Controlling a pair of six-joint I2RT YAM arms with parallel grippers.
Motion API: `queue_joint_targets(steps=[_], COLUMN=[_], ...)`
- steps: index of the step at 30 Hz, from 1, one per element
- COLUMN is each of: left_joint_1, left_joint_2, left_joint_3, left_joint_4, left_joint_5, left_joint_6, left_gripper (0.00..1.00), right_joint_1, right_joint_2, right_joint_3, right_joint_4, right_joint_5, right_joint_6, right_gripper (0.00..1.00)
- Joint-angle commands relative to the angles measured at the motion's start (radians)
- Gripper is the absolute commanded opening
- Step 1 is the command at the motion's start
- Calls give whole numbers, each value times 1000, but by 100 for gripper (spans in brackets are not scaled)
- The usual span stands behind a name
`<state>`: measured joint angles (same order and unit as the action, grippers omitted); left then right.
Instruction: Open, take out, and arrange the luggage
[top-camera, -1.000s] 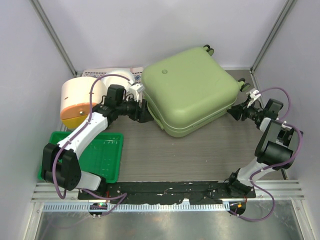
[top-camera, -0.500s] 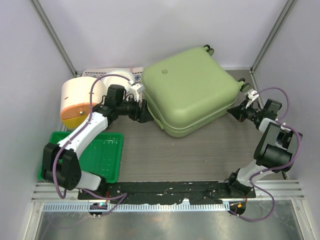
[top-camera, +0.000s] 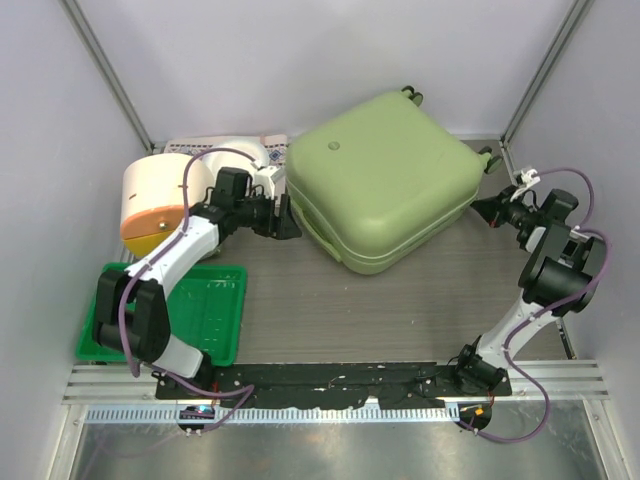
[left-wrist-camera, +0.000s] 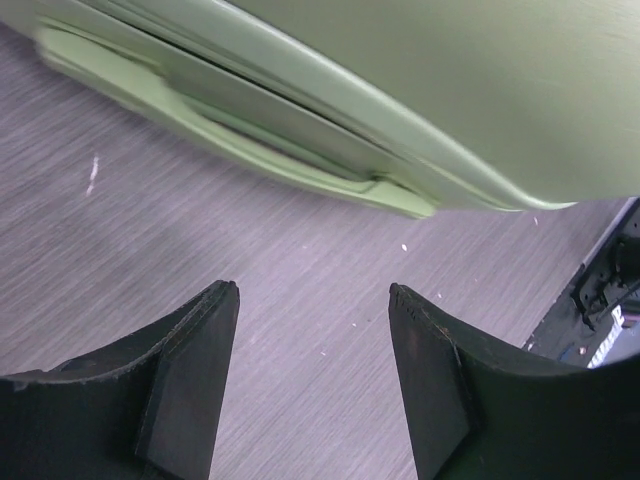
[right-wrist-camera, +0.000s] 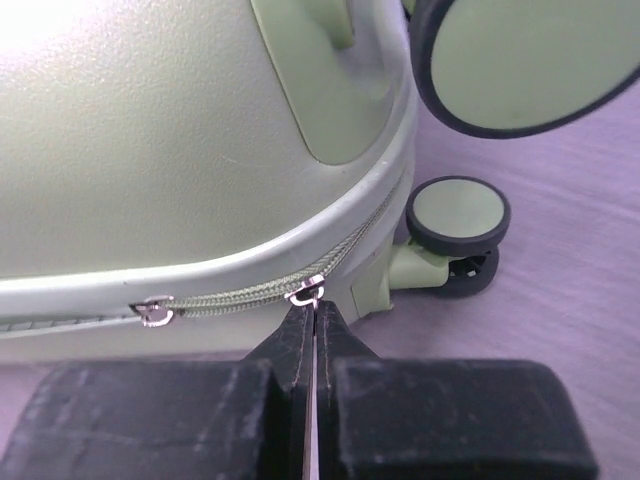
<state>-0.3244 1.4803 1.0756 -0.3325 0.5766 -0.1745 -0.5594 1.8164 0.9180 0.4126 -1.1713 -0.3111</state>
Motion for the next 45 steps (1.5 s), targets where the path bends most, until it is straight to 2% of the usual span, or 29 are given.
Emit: queue_joint_targets(steps=[1,2,4,9,15,18,20,25,28,32,41,44,45], left_joint_1=[13,13,21,45,50,32,-24,-192,-215,-219,-199,-170,-159], left_joint_2=[52,63,95,126,40,2,-11,24,84,129,251,299,311], left_joint_3=[84,95,128,178,126,57,31,43,81,102,164,167,175], left_joint_4=[33,23,13,9,7,-8,-14,1,-13,-40,10,4,0], left_joint_5=[-21,-20,-17,8,20,-73,-144,-482,-549,-688,-725,-741,-748], left_joint_6=[-10,-10,3,9,-31,-153,-198,-382,-535,-669,-724,-734,-737], left_gripper=[66,66,65,65,66,66,65,66,67,68,70,66,61], right_joint_1=[-33,-31,-25,-10,6,33,52,95,121,176,266,263,260], right_joint_2=[93,137,173,213,153,120,100,23,-21,-98,-226,-256,-265], right_joint_3=[90,96,119,136,43,-30,-57,-104,-117,-148,-248,-266,-268], right_joint_4=[464,573,649,672,700,704,704,612,580,421,362,345,322], right_joint_5=[143,151,173,165,105,91,90,85,64,56,84,87,85], right_joint_6=[265,306,368,394,422,391,383,257,254,141,138,113,90], right_gripper=[1,1,1,1,1,1,1,1,1,1,1,1,1])
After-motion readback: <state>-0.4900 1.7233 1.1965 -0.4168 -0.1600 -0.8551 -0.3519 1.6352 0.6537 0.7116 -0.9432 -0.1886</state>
